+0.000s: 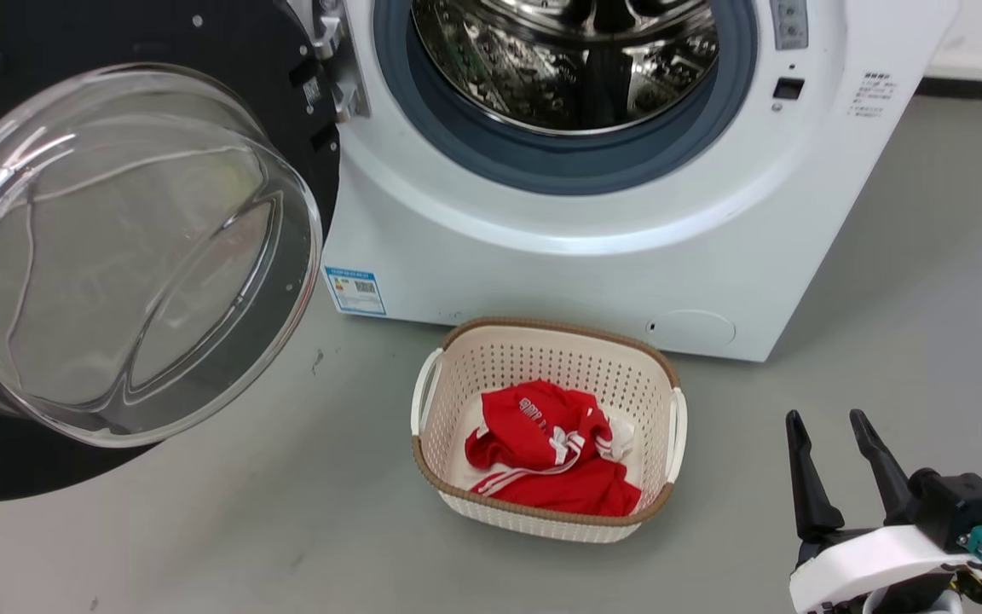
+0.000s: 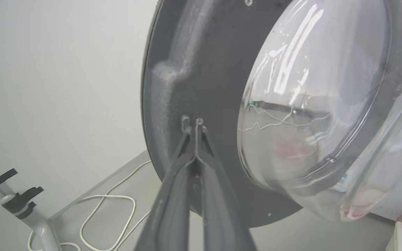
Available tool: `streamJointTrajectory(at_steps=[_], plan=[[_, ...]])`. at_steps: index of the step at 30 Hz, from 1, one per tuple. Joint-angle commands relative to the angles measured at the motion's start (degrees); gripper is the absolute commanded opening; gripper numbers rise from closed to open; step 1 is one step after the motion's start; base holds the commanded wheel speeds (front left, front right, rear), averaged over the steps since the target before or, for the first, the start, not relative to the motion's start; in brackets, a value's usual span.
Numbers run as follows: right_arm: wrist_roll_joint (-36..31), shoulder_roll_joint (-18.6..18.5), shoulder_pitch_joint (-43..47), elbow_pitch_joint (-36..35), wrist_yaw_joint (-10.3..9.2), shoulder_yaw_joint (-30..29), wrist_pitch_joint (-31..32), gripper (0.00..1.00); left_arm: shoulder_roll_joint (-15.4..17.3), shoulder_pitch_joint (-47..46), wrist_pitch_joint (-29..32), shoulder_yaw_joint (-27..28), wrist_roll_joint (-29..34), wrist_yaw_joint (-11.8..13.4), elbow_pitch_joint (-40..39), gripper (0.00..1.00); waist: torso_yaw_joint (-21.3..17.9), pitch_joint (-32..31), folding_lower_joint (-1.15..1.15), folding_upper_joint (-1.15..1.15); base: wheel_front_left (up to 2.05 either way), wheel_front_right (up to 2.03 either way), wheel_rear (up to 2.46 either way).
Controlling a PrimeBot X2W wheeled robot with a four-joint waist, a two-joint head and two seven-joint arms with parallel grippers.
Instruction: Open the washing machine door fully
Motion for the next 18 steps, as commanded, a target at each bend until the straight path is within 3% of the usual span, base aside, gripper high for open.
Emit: streamJointTrajectory(at_steps=[1, 3, 4, 5, 7, 8, 13, 18], plan=[[0.39, 0.04, 0.63, 0.16, -0.02, 0.06, -0.26, 1.0, -0.75, 1.03, -0.14, 0.18, 0.27, -0.19, -0.77, 0.0, -0.02, -1.48, 0.0, 0.0, 0.0, 0.0, 0.0], [0.52, 0.04, 1.12, 0.28, -0.02, 0.13, -0.32, 1.0, -3.3, 3.2, -0.13, -0.2, 1.21, -0.43, -3.65, 0.0, -0.14, -2.36, 0.0, 0.0, 0.0, 0.0, 0.0], [0.58, 0.04, 1.24, 0.32, -0.02, 0.12, -0.35, 1.0, -4.89, 4.07, -0.13, -0.62, 1.61, -0.46, -5.07, 0.06, -0.17, -2.75, 0.0, 0.0, 0.0, 0.0, 0.0], [0.68, 0.04, 1.49, 0.36, -0.02, 0.07, -0.37, 1.0, -6.58, 5.11, -0.14, -1.22, 1.86, -0.57, -6.16, 0.39, -0.2, -3.17, 0.0, 0.0, 0.0, 0.0, 0.0], [1.23, 0.04, 1.98, 0.39, -0.02, 0.16, -0.5, 1.0, -9.64, 6.88, -0.13, -2.41, 2.33, -0.96, -7.93, 0.82, -0.36, -3.86, 0.0, 0.0, 0.0, 0.0, 0.0], [1.54, 0.04, 2.2, 0.44, -0.03, 0.23, -0.5, 1.0, -10.74, 7.6, -0.14, -3.01, 2.4, -1.12, -8.62, 0.96, -0.45, -4.18, 0.0, 0.0, 0.0, 0.0, 0.0], [1.66, 0.04, 3.06, 0.06, -0.02, 0.36, -0.48, 1.0, -14.35, 10.17, -0.13, -6.11, 2.81, -2.33, -10.98, 1.0, -0.92, -5.32, 0.0, 0.0, 0.0, 0.0, 0.0], [0.56, 0.04, 3.29, -0.72, -0.02, 0.34, -0.1, 1.0, -15.74, 11.05, -0.13, -9.05, 3.34, -1.49, -13.73, 1.0, -1.6, -5.96, 0.0, 0.0, 0.0, 0.0, 0.0]])
